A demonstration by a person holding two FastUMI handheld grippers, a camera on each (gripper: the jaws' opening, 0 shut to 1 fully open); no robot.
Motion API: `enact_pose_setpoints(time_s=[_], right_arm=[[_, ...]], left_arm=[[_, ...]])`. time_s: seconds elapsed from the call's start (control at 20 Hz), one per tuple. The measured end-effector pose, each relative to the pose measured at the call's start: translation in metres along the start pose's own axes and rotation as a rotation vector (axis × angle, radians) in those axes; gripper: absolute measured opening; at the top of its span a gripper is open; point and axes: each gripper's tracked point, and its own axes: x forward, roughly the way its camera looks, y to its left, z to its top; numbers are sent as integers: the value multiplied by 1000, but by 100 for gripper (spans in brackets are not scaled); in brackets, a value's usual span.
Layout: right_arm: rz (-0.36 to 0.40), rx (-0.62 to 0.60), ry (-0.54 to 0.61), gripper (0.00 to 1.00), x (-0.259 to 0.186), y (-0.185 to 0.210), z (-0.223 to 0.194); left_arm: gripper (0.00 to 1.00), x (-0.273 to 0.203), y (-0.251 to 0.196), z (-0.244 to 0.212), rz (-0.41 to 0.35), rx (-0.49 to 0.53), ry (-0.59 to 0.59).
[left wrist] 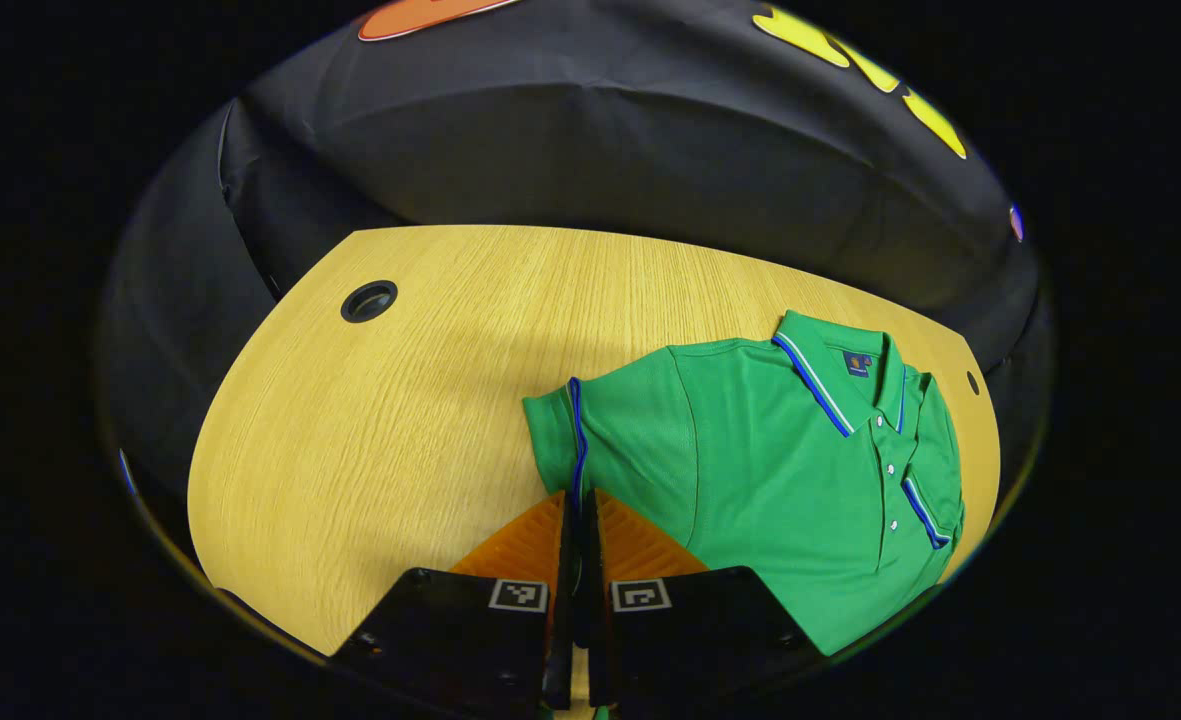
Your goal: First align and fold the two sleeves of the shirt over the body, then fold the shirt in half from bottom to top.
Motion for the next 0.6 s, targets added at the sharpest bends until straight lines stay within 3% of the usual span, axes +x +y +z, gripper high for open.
enact_pose_setpoints(time_s=[0.3, 0.35, 0.45, 0.6], right_arm=[[-8, 24, -42, 92, -8, -7, 12], [-12, 30, -54, 97, -9, -8, 15], [-6, 42, -58, 92, -8, -11, 14], [-24, 73, -37, 92, -5, -23, 2]], left_arm=[[3, -2, 6, 9, 21, 65, -17], [3, -4, 5, 15, 24, 84, -27], [3, -8, 0, 27, 28, 123, -58], [3, -20, -26, 48, -15, 203, -98]])
